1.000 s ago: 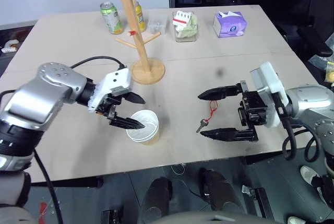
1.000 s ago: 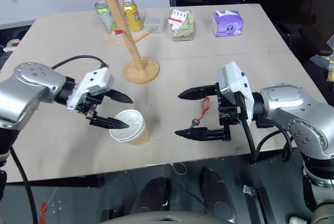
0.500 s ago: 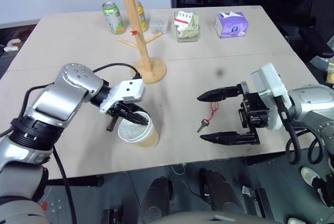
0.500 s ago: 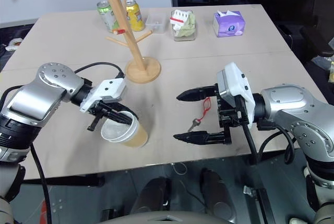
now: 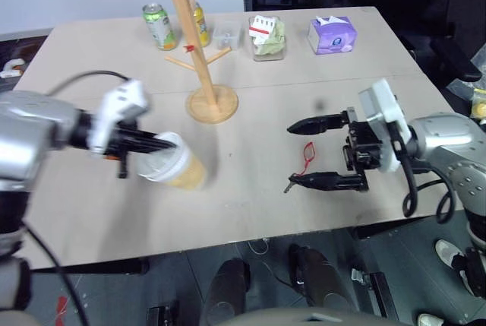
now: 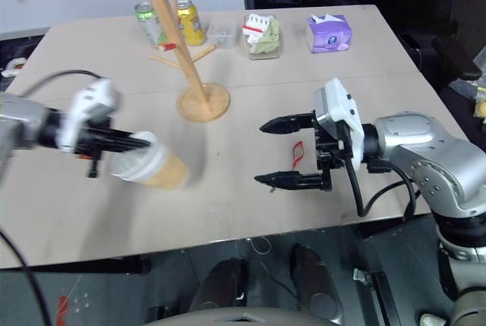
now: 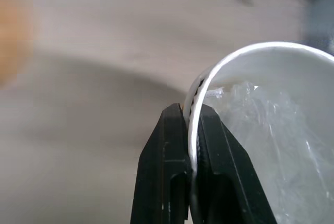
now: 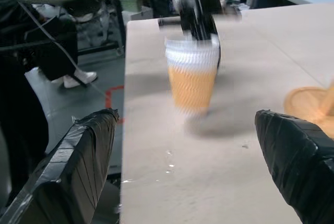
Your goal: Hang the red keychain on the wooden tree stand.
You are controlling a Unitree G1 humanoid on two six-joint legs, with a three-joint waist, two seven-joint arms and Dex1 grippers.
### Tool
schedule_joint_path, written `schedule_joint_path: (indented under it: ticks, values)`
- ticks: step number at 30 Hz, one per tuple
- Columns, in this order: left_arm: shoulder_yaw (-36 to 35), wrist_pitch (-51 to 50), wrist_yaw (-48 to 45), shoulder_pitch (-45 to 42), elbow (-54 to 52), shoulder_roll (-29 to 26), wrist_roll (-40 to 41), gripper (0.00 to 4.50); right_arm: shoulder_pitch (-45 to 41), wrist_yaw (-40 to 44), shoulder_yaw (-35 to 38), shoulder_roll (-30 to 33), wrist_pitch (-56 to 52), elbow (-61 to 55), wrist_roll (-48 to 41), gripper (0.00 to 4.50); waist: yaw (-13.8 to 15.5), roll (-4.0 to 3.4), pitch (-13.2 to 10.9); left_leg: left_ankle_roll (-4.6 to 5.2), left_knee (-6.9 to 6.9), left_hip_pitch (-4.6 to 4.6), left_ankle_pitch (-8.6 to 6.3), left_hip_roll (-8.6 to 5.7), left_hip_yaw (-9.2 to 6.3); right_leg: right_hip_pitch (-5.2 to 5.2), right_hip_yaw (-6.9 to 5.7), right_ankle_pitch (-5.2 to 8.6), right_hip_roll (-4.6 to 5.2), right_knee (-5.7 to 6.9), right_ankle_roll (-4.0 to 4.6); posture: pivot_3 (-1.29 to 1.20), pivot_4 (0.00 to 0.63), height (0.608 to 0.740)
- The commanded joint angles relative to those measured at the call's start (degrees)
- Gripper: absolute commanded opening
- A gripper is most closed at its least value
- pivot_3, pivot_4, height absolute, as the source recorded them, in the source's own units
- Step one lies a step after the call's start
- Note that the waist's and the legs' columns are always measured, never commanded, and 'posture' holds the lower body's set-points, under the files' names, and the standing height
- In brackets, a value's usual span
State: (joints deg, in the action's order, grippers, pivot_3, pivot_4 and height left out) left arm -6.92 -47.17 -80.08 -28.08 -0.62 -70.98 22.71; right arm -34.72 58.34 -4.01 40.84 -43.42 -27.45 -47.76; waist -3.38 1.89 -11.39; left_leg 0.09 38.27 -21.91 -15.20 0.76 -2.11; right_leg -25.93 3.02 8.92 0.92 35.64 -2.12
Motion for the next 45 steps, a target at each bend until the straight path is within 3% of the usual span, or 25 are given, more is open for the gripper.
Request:
schedule_joint_path:
  ticks: [1,7,11,22,27,32,33,42,45]
  values:
    - [-9.4,-0.9,9.2,1.4,11.6,-1.4,-2.1,0.02,-3.4,1.0,-0.6,-2.1,1.7,1.8,0.7,4.50,0.0,-0.01,0.0,0.00,0.01,-0.01,0.00,0.00,-0.01,-0.01,-0.01,0.00,0.00,0.01,0.00,0.00,0.150,0.740]
    - [-15.1,5.4,38.7,-12.7,41.7,5.7,-7.8,0.02,-7.2,3.0,-2.3,-4.3,2.4,5.6,2.4,4.50,0.9,0.09,0.1,0.00,0.07,0.00,0.00,0.00,-0.07,-0.01,-0.10,-0.15,-0.01,0.12,-0.24,0.00,0.150,0.740]
    - [-19.2,11.4,53.1,-21.7,54.9,8.9,-7.7,0.02,-7.6,2.8,-1.7,-4.4,1.7,5.6,2.7,4.50,1.7,0.29,0.2,-0.01,0.08,-0.08,0.01,-0.13,-0.11,0.00,-0.13,-0.17,0.13,0.13,-0.24,0.00,0.150,0.740]
    - [-21.5,14.0,65.4,-30.7,66.8,11.5,-6.4,0.02,-6.5,0.9,0.3,-2.8,-0.7,2.9,1.3,4.50,1.5,0.43,0.2,-0.02,0.12,-0.13,0.01,-0.26,-0.12,0.00,-0.21,-0.20,0.34,0.15,-0.25,0.00,0.150,0.740]
    - [-21.0,15.2,65.4,-32.2,68.1,11.2,-6.3,1.80,-5.9,0.0,0.5,-3.0,-0.9,2.2,1.2,4.50,1.2,0.43,0.2,-0.02,0.12,-0.10,0.01,-0.23,-0.12,0.00,-0.21,-0.20,0.30,0.19,-0.24,0.00,0.150,0.740]
    - [-19.8,16.0,64.2,-33.9,68.0,10.8,-7.1,4.25,-5.7,-0.6,0.5,-3.2,-0.7,2.0,1.1,4.50,1.1,0.44,0.2,-0.02,0.12,-0.11,0.01,-0.23,-0.12,0.00,-0.21,-0.20,0.30,0.19,-0.24,0.00,0.150,0.740]
    - [-19.6,15.9,63.9,-34.4,67.8,10.7,-7.2,4.43,-5.6,-0.7,0.5,-3.2,-0.7,1.9,1.0,4.50,1.1,0.44,0.2,-0.02,0.12,-0.11,0.01,-0.22,-0.12,0.00,-0.21,-0.20,0.30,0.19,-0.24,0.00,0.150,0.740]
    - [-15.1,12.4,60.1,-37.0,61.0,6.8,-9.4,4.43,-4.0,-1.5,1.5,-2.5,-1.0,1.0,0.6,4.50,1.0,0.47,0.2,-0.02,0.12,-0.12,0.01,-0.23,-0.10,-0.01,-0.19,-0.19,0.30,0.18,-0.25,0.00,0.150,0.740]
    - [-10.2,11.1,47.6,-31.8,47.6,4.3,-9.0,4.43,-2.1,-7.3,5.1,-3.7,-4.1,1.4,-2.5,4.50,1.0,0.51,0.2,-0.02,0.12,-0.14,0.01,-0.22,-0.13,-0.01,-0.21,-0.19,0.29,0.17,-0.25,0.00,0.150,0.740]
